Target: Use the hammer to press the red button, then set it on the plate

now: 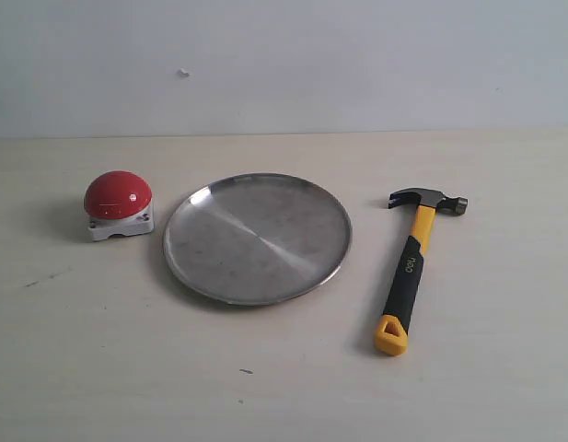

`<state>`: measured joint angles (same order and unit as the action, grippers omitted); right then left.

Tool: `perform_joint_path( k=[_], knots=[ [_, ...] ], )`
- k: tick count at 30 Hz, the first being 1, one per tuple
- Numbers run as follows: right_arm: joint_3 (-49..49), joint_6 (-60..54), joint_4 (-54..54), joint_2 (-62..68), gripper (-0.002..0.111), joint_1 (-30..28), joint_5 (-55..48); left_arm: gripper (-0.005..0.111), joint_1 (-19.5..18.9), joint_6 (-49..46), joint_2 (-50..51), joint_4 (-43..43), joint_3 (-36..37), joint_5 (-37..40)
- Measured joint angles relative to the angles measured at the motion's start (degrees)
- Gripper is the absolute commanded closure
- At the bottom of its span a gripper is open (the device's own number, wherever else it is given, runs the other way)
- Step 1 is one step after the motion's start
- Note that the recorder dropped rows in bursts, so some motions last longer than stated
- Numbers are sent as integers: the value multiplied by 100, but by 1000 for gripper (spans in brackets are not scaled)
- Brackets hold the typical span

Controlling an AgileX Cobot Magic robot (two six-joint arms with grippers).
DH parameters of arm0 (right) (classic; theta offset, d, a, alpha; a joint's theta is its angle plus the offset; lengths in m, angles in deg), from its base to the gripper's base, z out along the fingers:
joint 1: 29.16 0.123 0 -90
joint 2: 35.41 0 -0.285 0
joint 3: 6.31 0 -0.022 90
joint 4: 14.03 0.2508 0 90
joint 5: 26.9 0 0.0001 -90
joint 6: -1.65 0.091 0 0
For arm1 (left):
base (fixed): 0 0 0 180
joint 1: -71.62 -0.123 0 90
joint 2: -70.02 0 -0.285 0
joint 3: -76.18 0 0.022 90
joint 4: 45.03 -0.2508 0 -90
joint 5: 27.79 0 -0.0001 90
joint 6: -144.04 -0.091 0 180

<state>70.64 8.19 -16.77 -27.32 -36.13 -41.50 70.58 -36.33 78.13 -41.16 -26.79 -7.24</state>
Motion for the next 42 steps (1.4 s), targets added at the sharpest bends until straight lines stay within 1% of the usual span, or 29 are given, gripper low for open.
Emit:
perform_joint_path(
  k=[8,10,12,16,19,22,24,25,28,29,31,32,33,34,36,37,39,41,42],
  knots=[
    [0,178,0,0,108,0,1459,107,0,0,0,0,0,0],
    [0,334,4,0,108,0,2112,107,0,0,0,0,0,0],
    [0,656,30,0,108,0,2649,107,0,0,0,0,0,0],
    [0,1779,197,0,108,0,3350,107,0,0,0,0,0,0],
    [-11,2249,397,0,108,0,4056,107,0,0,0,0,0,0],
    [-399,2403,559,88,108,0,4005,107,0,0,0,0,0,0],
    [-1253,2289,571,591,108,0,3564,107,0,0,0,0,0,0],
    [-2007,2063,583,1102,108,0,3146,107,0,0,0,0,0,0],
    [-3418,1551,583,2294,108,0,2007,107,0,0,0,0,0,0],
    [-4164,1235,583,3084,108,0,1234,107,0,0,0,0,0,0],
    [-4932,876,583,3878,108,0,291,107,0,0,0,0,0,0],
    [-5563,590,583,4503,108,0,-620,107,0,0,0,0,0,0],
    [-5884,488,599,4956,108,0,-1240,107,0,0,0,0,0,0],
    [-6412,306,685,5543,108,0,-2044,107,0,0,0,0,0,0],
    [-6895,-5,894,6247,108,-9,-2993,107,0,37,0,0,0,0],
    [-7230,-236,1086,6844,108,-9,-3822,107,0,37,0,0,0,0],
    [-7501,-378,1270,7485,108,-9,-4603,107,0,0,0,0,0,0],
    [-7527,-379,1298,7850,108,4,-5006,107,0,0,0,0,0,0],
    [-7527,-167,1148,8135,108,94,-5298,107,0,0,0,0,0,0]
  ],
)
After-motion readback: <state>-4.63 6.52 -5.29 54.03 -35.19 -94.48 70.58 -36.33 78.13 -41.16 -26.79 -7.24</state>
